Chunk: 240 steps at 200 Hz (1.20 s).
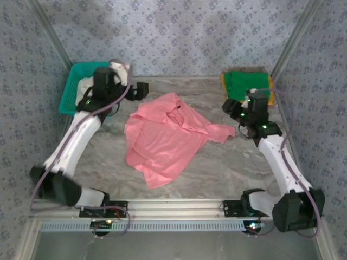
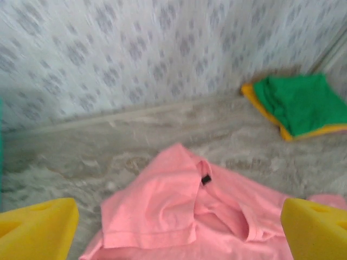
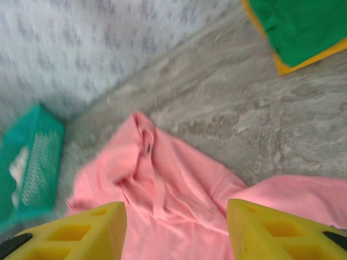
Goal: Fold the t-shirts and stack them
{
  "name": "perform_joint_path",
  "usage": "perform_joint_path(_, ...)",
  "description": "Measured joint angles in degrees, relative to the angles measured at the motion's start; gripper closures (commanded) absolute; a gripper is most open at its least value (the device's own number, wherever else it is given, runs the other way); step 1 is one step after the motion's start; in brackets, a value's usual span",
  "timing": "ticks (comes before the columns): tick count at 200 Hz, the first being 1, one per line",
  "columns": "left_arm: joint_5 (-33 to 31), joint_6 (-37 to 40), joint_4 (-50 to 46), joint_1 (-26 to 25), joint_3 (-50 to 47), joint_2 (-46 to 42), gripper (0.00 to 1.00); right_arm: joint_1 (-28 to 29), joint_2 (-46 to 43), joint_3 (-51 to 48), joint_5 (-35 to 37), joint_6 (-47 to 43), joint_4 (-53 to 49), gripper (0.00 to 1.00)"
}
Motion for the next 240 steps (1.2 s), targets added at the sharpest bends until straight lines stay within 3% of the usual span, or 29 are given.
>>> perform_joint_path(13,-0.02,-0.94,2.29,-0.33,-6.29,-1.44,0.1,5.55,5.7,2.16,0.74,-6.62,-1.84,0.35)
perform_joint_path(36,-1.38,-3.74,2.43,-1.86,-14.27,4.98,0.1,16.22,17.05,10.14,6.38,-16.65,-5.84,0.31)
perform_joint_path(54,-3.61,-6.14,0.15,-3.74,-19.08,8.61,0.07,20.46,25.66,18.8,9.2,-20.13,-8.55,0.3)
perform_joint_path(84,-8.35,-8.48,-0.87,-4.79,-22.23,8.96,0.07,19.85,37.27,29.14,9.75,-21.16,-10.99,0.29)
perform_joint_path(116,-12.07,-10.6,2.14,-2.67,-24.59,10.08,0.15,17.86,48.81,38.38,9.79,-21.14,-14.88,0.32)
perform_joint_path(144,-13.14,-11.72,4.11,-1.07,-25.44,14.84,0.2,16.31,53.42,40.5,8.31,-20.52,-15.63,0.48)
perform_joint_path(168,-13.16,-12.57,5.33,-1.05,-25.44,19.39,0.41,15.28,54.49,40.54,6.69,-19.63,-15.56,0.73)
perform_joint_path(194,-14.51,-12.83,5.95,-0.83,-25.16,20.9,0.83,14.45,54.71,40.74,6.29,-18.23,-15.5,0.9)
perform_joint_path(207,-15.17,-12.98,5.79,-0.39,-25.16,20.9,0.91,13.97,54.71,40.68,6.27,-17.49,-15.37,1.0)
perform_joint_path(220,-15.93,-13.31,5.51,-0.07,-25.16,20.59,1.0,13.14,54.58,40.0,6.12,-16.44,-14.64,1.0)
perform_joint_path(240,-17.62,-13.86,3.91,0.74,-25.16,18.82,1.0,10.84,52.81,36.26,6.1,-14.62,-12.9,1.0)
